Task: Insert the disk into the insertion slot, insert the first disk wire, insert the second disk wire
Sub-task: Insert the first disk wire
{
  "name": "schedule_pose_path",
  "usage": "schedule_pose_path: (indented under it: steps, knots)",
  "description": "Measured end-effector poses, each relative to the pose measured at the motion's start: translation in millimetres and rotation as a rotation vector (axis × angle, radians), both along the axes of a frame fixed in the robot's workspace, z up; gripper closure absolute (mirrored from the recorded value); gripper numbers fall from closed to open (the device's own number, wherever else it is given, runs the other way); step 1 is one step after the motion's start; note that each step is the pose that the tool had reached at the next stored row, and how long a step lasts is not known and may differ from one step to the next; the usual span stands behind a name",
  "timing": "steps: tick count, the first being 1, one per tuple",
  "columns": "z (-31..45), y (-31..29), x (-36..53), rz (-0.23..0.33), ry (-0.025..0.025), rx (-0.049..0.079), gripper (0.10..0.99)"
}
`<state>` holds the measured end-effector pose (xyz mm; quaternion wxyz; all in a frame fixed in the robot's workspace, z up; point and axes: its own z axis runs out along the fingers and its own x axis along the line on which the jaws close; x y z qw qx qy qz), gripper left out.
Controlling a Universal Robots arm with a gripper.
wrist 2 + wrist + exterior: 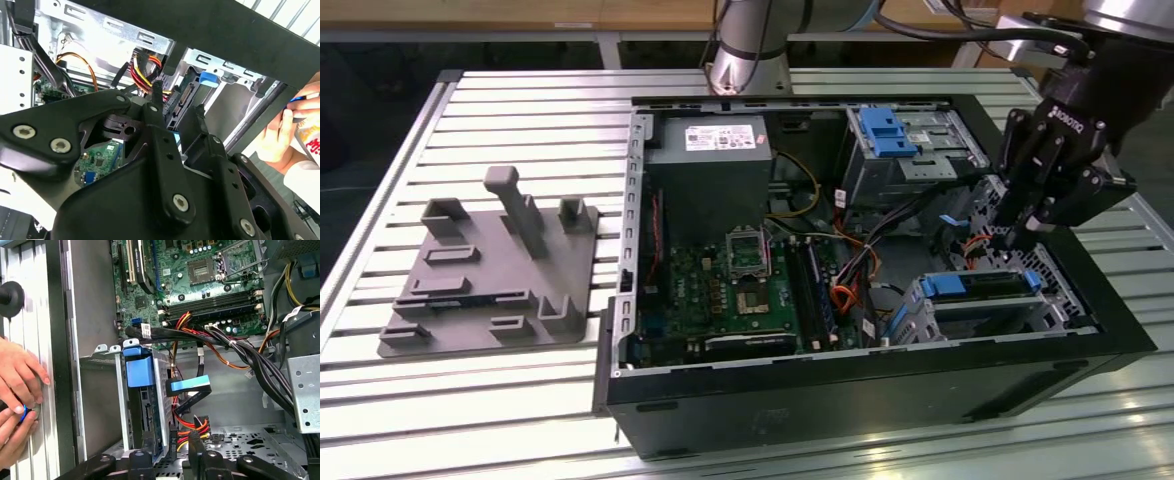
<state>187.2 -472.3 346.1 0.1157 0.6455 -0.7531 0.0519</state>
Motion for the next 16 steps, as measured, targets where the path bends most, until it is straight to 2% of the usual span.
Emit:
schedule_pose_path:
  steps: [5,7,8,13,16]
  knots:
    - [0.0,-1.7,-3.0,0.001,-0.0171,0.027,0.678]
    - [-0.1,-4.2,-3.3,0.001,-0.02,0.041,0.678]
    - [-0.1,-7.2,-3.3,0.001,-0.0217,0.058,0.678]
    - [0.0,-14.0,-3.3,0.0,-0.0245,0.101,0.678]
    - [0.1,-14.2,-3.4,0.0,-0.028,0.113,0.678]
